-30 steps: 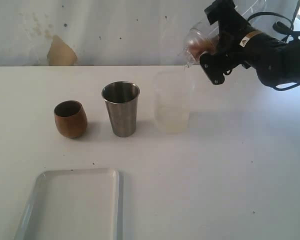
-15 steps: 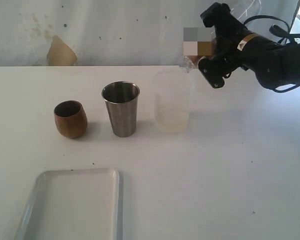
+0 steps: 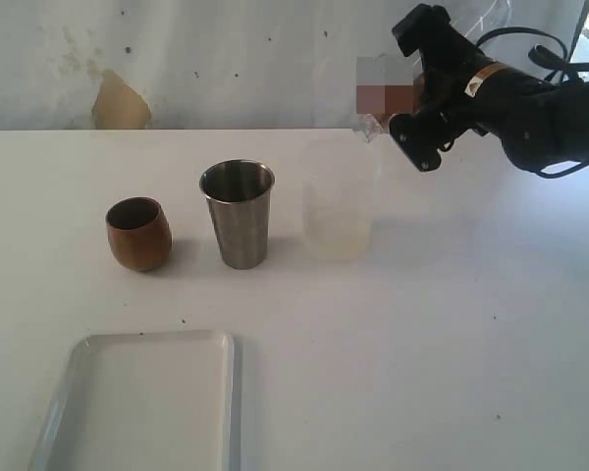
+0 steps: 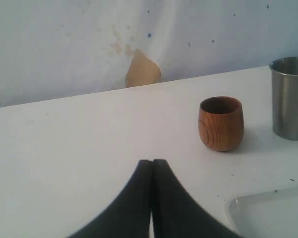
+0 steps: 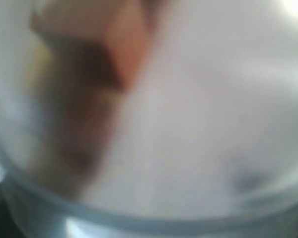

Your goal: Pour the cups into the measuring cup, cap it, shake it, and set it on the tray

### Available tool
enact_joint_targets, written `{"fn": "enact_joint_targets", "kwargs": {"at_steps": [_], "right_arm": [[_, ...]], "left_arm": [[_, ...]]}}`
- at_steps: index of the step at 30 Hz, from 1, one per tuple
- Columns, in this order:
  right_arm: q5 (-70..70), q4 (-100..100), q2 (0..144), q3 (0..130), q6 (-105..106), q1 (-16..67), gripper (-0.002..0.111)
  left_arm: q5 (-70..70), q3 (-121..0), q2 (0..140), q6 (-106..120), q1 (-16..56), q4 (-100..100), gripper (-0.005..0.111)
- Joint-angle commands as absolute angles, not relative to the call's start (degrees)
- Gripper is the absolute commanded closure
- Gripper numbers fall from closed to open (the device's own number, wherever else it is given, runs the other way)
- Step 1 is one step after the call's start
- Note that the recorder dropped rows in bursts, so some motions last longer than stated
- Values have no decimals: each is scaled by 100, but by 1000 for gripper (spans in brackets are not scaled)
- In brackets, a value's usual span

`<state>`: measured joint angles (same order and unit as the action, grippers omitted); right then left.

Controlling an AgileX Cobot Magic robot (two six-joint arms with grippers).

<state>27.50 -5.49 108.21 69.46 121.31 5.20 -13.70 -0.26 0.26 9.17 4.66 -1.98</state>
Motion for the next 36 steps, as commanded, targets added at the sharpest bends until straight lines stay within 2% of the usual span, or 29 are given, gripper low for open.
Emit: {"fn": "enact_joint_targets", "kwargs": {"at_steps": [1,36], "right_arm": [[2941,-628,10740,7035,12279,507,108],[2693,-912,10740,7049,12215,507,108]], "left_arm": [[-1330,0,0,903,473,-165,107],[-1330,0,0,903,473,-165,107]]}}
